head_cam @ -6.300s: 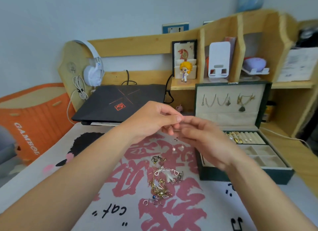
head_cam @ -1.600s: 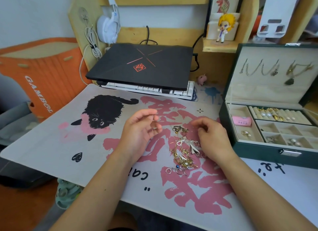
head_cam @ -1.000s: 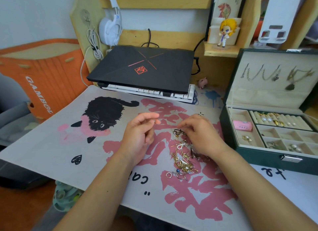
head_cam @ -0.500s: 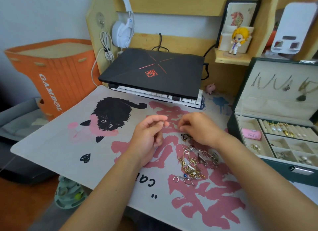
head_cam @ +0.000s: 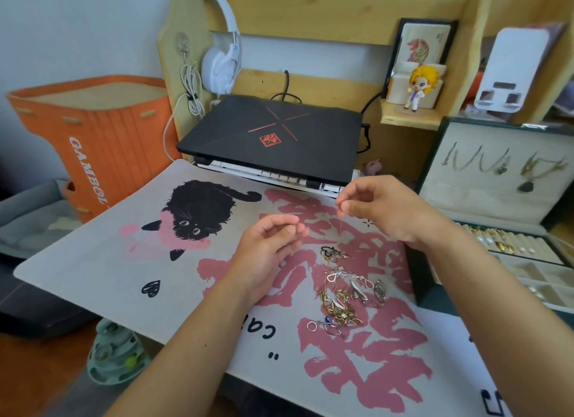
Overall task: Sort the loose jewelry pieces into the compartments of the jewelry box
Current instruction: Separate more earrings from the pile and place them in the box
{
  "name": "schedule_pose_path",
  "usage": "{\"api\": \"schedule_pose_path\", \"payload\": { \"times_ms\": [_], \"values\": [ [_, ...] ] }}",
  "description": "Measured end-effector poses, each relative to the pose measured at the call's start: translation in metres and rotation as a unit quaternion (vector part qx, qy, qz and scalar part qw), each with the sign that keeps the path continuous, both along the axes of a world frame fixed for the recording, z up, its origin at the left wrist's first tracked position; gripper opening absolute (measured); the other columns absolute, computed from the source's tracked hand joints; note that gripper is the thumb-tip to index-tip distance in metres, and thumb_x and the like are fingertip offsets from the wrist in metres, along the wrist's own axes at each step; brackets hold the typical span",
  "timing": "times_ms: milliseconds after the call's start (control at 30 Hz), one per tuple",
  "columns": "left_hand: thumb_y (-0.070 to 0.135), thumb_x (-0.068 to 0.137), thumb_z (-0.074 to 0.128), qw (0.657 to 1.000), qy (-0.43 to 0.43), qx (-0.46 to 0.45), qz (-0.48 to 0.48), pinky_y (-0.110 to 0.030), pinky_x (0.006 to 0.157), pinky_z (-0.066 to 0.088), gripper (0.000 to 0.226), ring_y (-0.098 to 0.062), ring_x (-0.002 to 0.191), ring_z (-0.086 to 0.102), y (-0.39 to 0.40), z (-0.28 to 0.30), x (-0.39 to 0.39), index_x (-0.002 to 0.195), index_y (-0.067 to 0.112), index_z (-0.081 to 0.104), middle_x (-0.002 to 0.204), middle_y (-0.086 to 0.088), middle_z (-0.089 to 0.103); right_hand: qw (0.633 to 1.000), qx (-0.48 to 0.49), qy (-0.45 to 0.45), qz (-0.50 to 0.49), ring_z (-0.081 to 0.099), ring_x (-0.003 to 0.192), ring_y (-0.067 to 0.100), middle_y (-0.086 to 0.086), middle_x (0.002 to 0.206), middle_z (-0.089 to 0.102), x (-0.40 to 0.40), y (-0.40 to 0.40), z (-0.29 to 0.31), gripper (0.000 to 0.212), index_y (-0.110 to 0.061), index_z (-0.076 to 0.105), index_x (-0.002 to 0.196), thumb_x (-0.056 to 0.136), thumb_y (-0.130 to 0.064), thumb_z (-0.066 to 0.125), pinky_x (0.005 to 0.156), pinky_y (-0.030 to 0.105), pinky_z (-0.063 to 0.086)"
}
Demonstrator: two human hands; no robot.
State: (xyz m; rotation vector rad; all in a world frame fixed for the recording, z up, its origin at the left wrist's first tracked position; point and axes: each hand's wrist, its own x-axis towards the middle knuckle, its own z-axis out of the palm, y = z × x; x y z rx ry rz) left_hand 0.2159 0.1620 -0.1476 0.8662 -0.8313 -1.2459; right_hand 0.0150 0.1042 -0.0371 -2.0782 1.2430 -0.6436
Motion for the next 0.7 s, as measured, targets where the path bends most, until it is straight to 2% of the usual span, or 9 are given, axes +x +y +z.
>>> {"api": "schedule_pose_path", "payload": {
  "times_ms": [133,233,300,367,433,600,700],
  "values": [
    [0.000,0.094,0.062,0.995,0.092,-0.023,-0.041,-0.042,0.107,0.051,0.014,-0.032,0.115,0.071,0.002,0.006,0.002,0.101,0.010,0.069,0.099,-0.011,0.077,0.999,0.010,-0.022,0.032,0.071,0.087,0.012,-0.004,0.087,0.077,0.002,0.007,0.006,0.006,-0.022,0.074,0.096,0.090,-0.021,0.072,0.084,0.026,0.052],
    [0.002,0.088,0.064,0.985,0.151,-0.033,-0.070,-0.042,0.102,0.056,0.013,-0.030,0.109,0.073,0.003,0.011,0.003,0.097,0.011,0.069,0.098,-0.010,0.076,0.997,0.018,-0.041,0.067,0.072,0.089,0.016,-0.004,0.087,0.077,0.007,0.015,0.007,0.009,-0.021,0.075,0.099,0.090,-0.020,0.072,0.086,0.030,0.055],
    [0.002,0.088,0.064,0.981,0.174,-0.029,-0.084,-0.040,0.096,0.059,0.013,-0.028,0.103,0.075,0.004,0.012,0.004,0.096,0.011,0.069,0.096,-0.010,0.076,0.994,0.016,-0.057,0.092,0.071,0.083,0.014,-0.001,0.085,0.077,0.012,0.020,0.004,0.007,-0.015,0.076,0.096,0.091,-0.017,0.071,0.081,0.025,0.055],
    [0.003,0.089,0.063,0.978,0.180,-0.024,-0.100,-0.040,0.093,0.060,0.012,-0.027,0.099,0.075,0.004,0.014,0.005,0.094,0.012,0.068,0.095,-0.009,0.076,0.991,0.009,-0.062,0.115,0.069,0.079,0.012,0.002,0.085,0.076,0.021,0.023,-0.003,0.007,-0.012,0.076,0.094,0.092,-0.016,0.070,0.077,0.023,0.055],
    [0.005,0.090,0.062,0.977,0.180,-0.014,-0.110,-0.040,0.091,0.061,0.010,-0.024,0.095,0.075,0.005,0.015,0.004,0.092,0.014,0.067,0.092,-0.008,0.076,0.991,-0.008,-0.062,0.116,0.068,0.078,0.014,0.005,0.086,0.075,0.030,0.025,-0.012,0.006,-0.015,0.076,0.093,0.092,-0.017,0.071,0.076,0.026,0.055],
    [0.005,0.089,0.064,0.977,0.188,-0.002,-0.098,-0.039,0.089,0.061,0.013,-0.023,0.096,0.076,0.005,0.015,0.006,0.087,0.016,0.071,0.097,-0.010,0.077,0.994,-0.037,-0.057,0.080,0.059,0.065,0.002,-0.004,0.076,0.070,0.041,0.023,-0.022,0.009,-0.024,0.074,0.087,0.093,-0.018,0.071,0.063,0.019,0.049],
    [0.001,0.087,0.065,0.980,0.177,-0.003,-0.090,-0.039,0.090,0.061,0.014,-0.024,0.097,0.076,0.006,0.015,0.005,0.090,0.013,0.072,0.099,-0.011,0.077,0.996,-0.052,-0.038,0.066,0.057,0.063,0.003,-0.005,0.076,0.068,0.042,0.022,-0.022,0.009,-0.022,0.073,0.088,0.093,-0.016,0.070,0.060,0.021,0.050]
  ]
}}
